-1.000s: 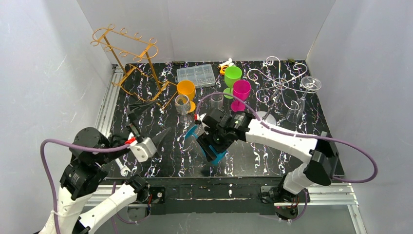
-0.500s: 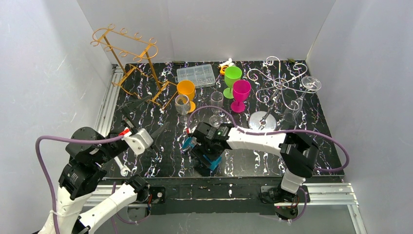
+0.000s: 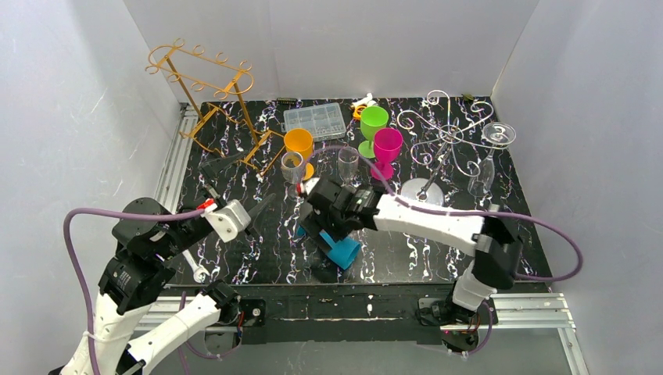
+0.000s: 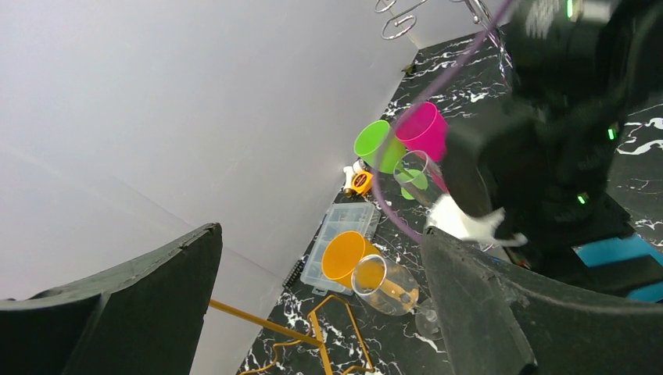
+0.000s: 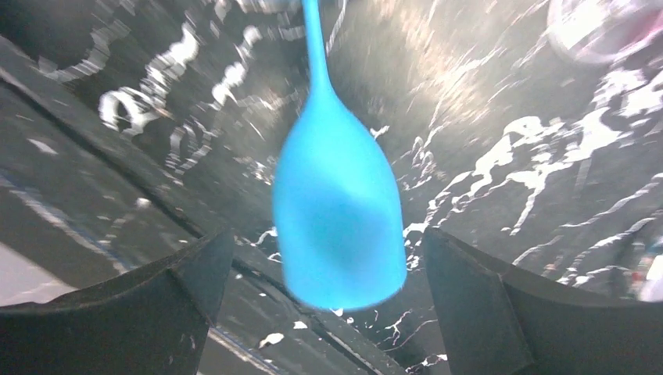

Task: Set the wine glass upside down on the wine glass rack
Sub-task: Place the wine glass at the center of the board, then adjust the wine rack at the center of the board.

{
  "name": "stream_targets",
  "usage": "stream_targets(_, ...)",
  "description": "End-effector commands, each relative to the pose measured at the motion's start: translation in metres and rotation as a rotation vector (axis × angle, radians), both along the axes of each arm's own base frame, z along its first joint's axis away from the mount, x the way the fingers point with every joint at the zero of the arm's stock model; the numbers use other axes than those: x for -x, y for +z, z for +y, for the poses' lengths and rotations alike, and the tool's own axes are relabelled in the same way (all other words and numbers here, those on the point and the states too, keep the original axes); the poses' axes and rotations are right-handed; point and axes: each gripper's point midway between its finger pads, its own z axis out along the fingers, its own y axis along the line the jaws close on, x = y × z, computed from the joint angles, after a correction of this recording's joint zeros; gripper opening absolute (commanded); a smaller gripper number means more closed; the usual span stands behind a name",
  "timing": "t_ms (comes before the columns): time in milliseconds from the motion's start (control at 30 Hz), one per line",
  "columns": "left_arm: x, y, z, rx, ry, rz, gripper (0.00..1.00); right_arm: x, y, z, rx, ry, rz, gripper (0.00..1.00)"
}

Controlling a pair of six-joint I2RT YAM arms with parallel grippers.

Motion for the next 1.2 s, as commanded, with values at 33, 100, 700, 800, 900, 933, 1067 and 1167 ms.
stream_targets(33, -0.002, 0.010, -0.002, 0.023, -0.004, -0.010, 0.98, -0.020, 0.171, 0.011, -0.322, -0.069, -0.203, 0.98)
stream_targets(100, -0.002, 0.010, -0.004, 0.023, -0.012, -0.006, 0.98, -0.028, 0.210, 0.003, -0.345, -0.104, -0.254, 0.98)
stream_targets(700, -0.007, 0.005, -0.023, -0.011, -0.079, 0.032, 0.98, -0.123, 0.336, -0.201, -0.253, -0.823, -0.704, 0.70)
stream_targets(800, -0.009, 0.002, -0.028, -0.009, -0.092, 0.045, 0.98, -0.114, 0.335, -0.223, -0.220, -0.877, -0.734, 0.71)
stream_targets(900, -0.010, -0.003, -0.035, -0.012, -0.116, 0.067, 0.98, -0.107, 0.334, -0.237, -0.208, -0.905, -0.755, 0.71)
stream_targets(933, -0.011, -0.004, -0.037, -0.014, -0.122, 0.072, 0.98, -0.105, 0.333, -0.242, -0.197, -0.914, -0.764, 0.71)
stream_targets(1067, -0.013, -0.004, -0.044, -0.014, -0.145, 0.084, 0.98, -0.104, 0.332, -0.256, -0.154, -0.945, -0.809, 0.69)
stream_targets(1167, -0.017, -0.007, -0.048, -0.017, -0.154, 0.091, 0.98, -0.112, 0.332, -0.256, -0.127, -0.939, -0.836, 0.68)
